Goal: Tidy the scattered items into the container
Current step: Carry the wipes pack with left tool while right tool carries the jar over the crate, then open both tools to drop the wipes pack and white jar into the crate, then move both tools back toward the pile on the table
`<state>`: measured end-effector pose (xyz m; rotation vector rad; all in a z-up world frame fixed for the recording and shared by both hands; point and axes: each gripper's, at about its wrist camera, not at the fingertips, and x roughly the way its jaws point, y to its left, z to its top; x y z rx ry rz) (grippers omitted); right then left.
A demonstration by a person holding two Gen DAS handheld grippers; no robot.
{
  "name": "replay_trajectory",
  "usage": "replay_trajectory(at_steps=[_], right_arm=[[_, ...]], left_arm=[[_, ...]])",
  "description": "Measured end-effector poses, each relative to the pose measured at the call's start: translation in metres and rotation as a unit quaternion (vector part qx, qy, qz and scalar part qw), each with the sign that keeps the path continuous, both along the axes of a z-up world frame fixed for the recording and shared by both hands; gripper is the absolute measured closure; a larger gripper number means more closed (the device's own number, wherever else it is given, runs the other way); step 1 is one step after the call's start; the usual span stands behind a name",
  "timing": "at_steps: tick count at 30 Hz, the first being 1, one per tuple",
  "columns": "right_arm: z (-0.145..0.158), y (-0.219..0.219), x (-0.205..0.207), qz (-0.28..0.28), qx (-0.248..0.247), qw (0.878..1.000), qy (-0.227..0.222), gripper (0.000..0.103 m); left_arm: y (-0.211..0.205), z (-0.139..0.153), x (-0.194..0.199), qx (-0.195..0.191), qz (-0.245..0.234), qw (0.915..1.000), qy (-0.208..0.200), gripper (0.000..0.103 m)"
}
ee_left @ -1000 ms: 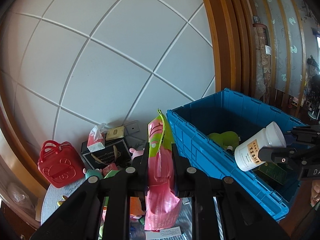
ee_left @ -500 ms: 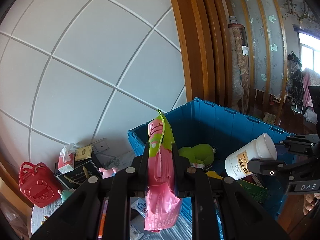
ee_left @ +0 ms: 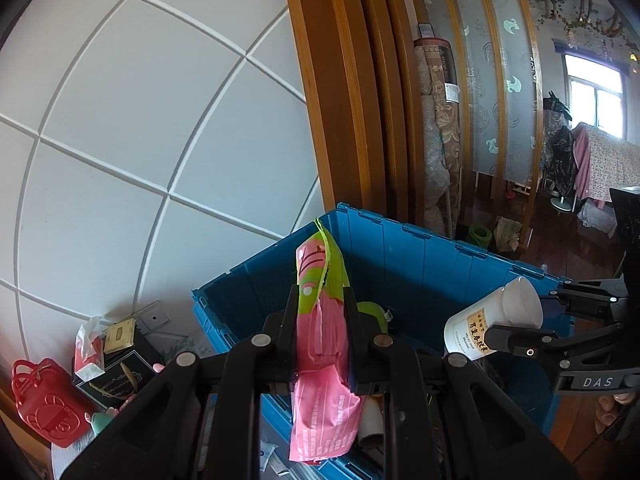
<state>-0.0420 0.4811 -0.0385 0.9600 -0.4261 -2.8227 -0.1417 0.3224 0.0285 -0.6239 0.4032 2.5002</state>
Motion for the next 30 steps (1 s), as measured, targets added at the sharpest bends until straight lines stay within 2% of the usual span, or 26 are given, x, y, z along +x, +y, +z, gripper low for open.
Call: replay_trajectory(at_steps=[11, 13, 14, 15, 16, 17, 20, 30], right_arm=[[-0.013, 0.031, -0.001, -0.035, -0.002, 0.999, -0.023, 0.058], [-0.014, 0.035, -0.002, -0.038, 0.0, 0.999, -0.024, 0.058], [-0.014, 0.036, -0.003, -0.04, 0.001, 0.999, -0.022, 0.058], [-0.014, 0.038, -0.004, -0.043, -0.001, 0.999, -0.017, 0.053], [-0.015, 0.041, -0.005, -0.045, -0.004, 0.999, -0.013, 0.023], [-0.016, 0.043, -0.006, -0.048, -0.006, 0.999, -0.009, 0.0], [-0.021, 0.043, -0.007, -0.054, -0.004, 0.998, -0.012, 0.0], [-0.009, 0.001, 0.004, -0.033, 0.002, 0.999, -0.011, 0.0]], left_arm=[[0.041, -0.002, -0.019, 0.009, -0.034, 0.9992, -0.019, 0.086], [0.047, -0.001, -0.025, 0.021, -0.047, 0.9981, -0.036, 0.084], [0.05, -0.001, -0.027, 0.024, -0.054, 0.9973, -0.044, 0.073], [0.052, 0.001, -0.029, 0.024, -0.052, 0.9974, -0.043, 0.061], [0.052, 0.003, -0.03, 0.028, -0.051, 0.9974, -0.042, 0.017], [0.047, 0.005, -0.031, 0.042, -0.048, 0.9972, -0.04, 0.0], [0.032, 0.007, -0.035, 0.054, -0.019, 0.9973, -0.045, 0.0], [-0.029, 0.006, -0.004, 0.02, 0.065, 0.9972, -0.03, 0.0]])
